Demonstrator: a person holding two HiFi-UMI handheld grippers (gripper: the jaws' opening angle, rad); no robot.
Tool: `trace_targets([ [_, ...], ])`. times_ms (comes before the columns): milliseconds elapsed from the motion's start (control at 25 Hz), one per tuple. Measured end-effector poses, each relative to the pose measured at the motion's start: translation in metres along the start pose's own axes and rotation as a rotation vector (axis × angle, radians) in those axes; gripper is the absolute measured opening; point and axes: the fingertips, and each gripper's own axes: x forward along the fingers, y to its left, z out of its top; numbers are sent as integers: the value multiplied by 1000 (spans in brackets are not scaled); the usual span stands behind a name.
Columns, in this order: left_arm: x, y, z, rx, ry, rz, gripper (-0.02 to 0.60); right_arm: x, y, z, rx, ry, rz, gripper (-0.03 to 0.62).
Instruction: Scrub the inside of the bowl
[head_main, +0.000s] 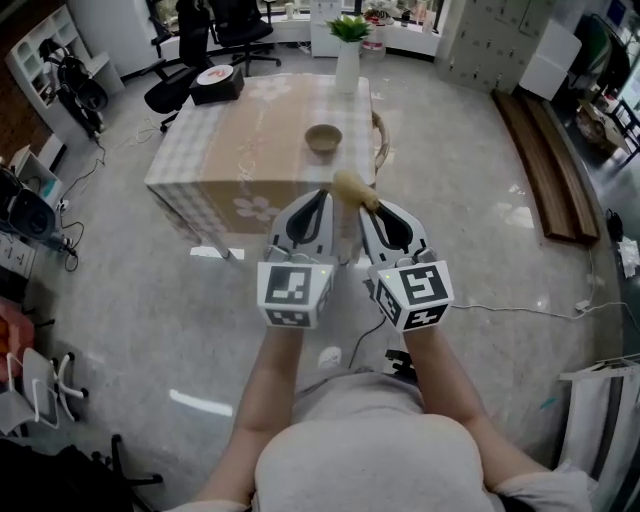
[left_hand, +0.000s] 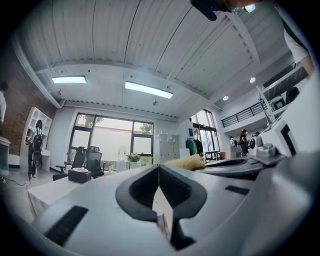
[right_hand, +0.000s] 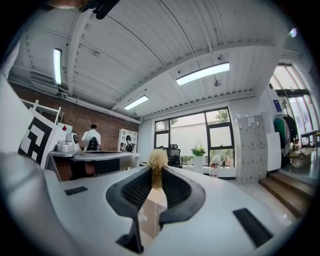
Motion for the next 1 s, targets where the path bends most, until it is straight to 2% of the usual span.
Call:
trace_targets([
  [360,32,35,-12,-23,19,-41,12,44,-9,-5,11,19,-44,60],
  [800,58,55,-30,-58,51,-10,12,72,-29,-20,64,44,-52,60],
  [1000,75,66,-39,-65,65,8,12,91,-38,-27,84,52,-27,60],
])
